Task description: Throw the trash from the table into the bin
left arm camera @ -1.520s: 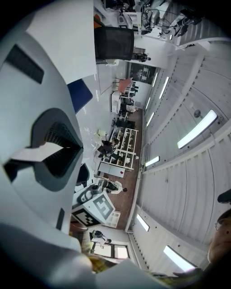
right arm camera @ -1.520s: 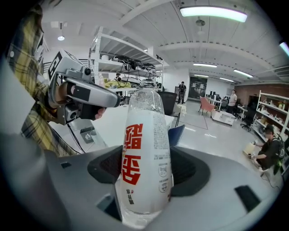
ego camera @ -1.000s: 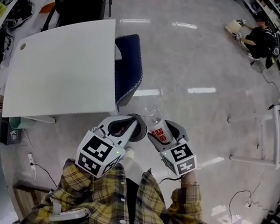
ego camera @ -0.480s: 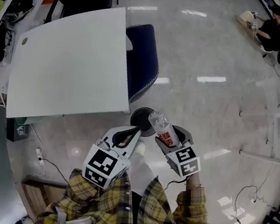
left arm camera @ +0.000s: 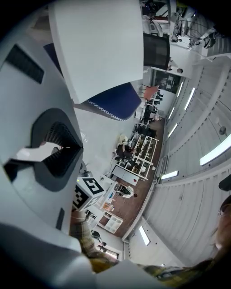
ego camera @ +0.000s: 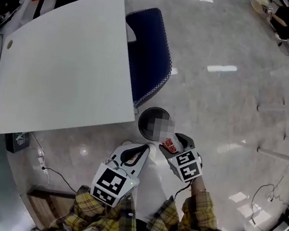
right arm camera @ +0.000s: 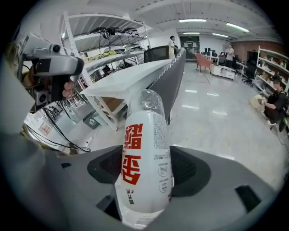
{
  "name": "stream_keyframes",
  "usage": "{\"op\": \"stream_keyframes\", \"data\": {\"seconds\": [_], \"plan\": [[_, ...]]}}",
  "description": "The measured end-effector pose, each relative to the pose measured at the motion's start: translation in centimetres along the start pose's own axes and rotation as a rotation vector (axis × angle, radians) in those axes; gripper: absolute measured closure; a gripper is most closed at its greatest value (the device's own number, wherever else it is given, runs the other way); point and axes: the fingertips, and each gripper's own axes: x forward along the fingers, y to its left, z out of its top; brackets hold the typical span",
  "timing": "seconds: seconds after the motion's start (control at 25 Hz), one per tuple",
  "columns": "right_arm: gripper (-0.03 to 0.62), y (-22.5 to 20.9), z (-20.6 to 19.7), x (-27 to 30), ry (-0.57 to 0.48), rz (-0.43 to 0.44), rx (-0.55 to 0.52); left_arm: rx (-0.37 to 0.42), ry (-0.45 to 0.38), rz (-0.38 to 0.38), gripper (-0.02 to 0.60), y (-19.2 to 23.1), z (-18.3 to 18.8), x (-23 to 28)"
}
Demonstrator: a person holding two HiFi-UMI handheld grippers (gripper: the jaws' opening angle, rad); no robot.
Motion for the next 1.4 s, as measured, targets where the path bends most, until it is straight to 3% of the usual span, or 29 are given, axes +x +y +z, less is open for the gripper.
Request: {"op": "stream_keyframes", "data": {"seconds": [0.64, 1.04, 1.4], "plan": [[0.295, -5.2, -12.6, 23.7, 0.149, 0.04, 0.171, -0.071, 0.071, 0.006, 0.574, 7.8, -16.7, 9.8], [0.295, -9.2, -17.0, 32.8, 0.219, 0.045, 0.225, -0.104, 0.114, 0.01, 0.574, 11.4, -21.5, 16.5], [0.293, -10.1, -19.2, 36.0, 0.258, 0.069, 0.304, -0.114, 0.195, 0.004, 0.574, 11.8, -24.8, 18.6]]}}
